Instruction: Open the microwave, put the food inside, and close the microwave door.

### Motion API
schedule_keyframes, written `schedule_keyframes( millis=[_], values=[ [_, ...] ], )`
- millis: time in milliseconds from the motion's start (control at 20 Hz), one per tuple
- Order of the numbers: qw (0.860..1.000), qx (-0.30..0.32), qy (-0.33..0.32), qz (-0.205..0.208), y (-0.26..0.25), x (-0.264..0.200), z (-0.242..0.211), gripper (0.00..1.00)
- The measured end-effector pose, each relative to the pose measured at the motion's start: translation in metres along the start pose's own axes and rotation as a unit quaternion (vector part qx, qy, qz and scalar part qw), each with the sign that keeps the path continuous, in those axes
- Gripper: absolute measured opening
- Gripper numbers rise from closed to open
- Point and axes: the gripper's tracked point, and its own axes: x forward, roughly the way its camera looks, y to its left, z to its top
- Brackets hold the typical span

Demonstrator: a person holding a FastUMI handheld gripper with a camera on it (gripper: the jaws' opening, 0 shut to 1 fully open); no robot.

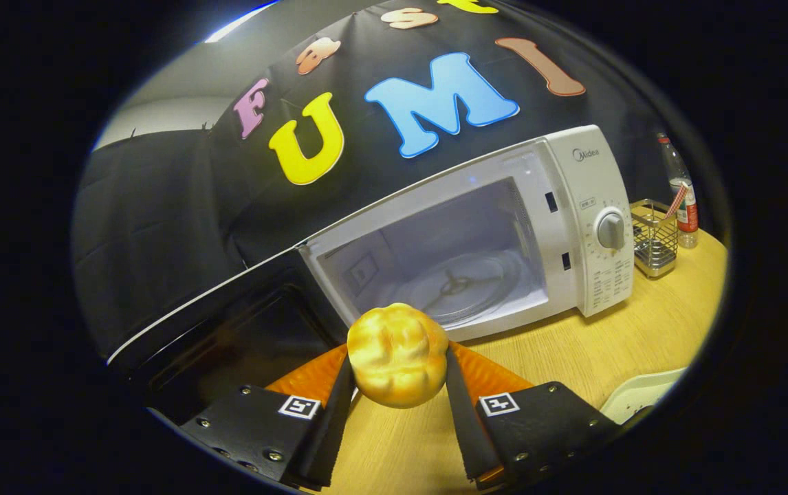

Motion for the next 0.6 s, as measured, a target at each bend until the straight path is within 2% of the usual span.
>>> schedule_keyframes(
  millis=[100,300,500,600],
  values=[
    [1.0,0.025,0.004,-0.016,-0.003,0.028,0.0,0.69],
    [0.992,0.114,0.003,-0.045,-0.016,0.087,0.003,0.69],
    [0.991,0.102,-0.008,-0.091,-0.039,0.124,0.007,0.69],
    [0.99,0.101,-0.012,-0.097,-0.045,0.14,0.011,0.69]
  ],
)
